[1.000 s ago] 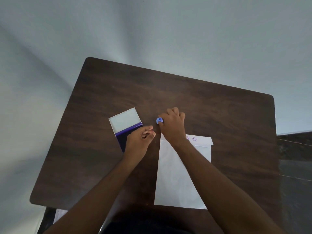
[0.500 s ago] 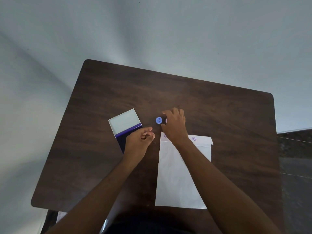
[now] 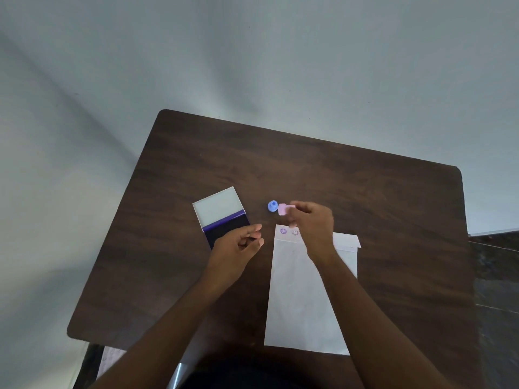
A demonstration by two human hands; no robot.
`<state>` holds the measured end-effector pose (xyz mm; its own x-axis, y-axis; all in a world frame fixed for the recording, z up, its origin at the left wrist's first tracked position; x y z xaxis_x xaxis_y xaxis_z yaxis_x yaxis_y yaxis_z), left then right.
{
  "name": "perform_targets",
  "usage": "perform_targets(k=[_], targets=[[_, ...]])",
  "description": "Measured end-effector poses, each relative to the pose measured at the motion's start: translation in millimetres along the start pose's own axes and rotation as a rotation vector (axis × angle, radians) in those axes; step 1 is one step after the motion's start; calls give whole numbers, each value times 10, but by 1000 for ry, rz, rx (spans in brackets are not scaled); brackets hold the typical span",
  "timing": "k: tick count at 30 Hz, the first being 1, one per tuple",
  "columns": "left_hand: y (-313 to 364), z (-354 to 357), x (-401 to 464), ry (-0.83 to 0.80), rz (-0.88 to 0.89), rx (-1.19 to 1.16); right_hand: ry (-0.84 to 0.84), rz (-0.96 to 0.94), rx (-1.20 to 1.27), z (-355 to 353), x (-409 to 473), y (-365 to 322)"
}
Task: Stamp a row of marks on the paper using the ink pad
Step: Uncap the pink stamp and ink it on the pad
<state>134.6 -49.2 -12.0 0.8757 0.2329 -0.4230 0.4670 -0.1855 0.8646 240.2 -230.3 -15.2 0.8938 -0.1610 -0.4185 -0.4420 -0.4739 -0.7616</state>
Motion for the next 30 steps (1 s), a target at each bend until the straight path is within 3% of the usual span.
perform_targets(k=[4,7,13,30], targets=[[98,78,-17,-36,5,-42,-311,157,391,142,-311,33],[173,53,-22,22,67,-39,-417,149,405,212,-463,55],[171,-66,-79,62,32,-140,-531,111,439,275,-587,34],[178,-196,-141,136,35,-242,-502,14,254,390,-590,-88]])
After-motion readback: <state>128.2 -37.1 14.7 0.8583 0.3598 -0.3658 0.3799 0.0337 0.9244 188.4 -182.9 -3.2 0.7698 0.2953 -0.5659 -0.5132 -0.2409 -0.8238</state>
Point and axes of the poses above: each hand's wrist, its own x-axis towards the middle knuckle, its own z-axis out of the palm, y = z × x, the point moved 6 cm from there along x, towards the middle knuckle, and after that the axes turned 8 degrees about -x, right-handed, at the moved point
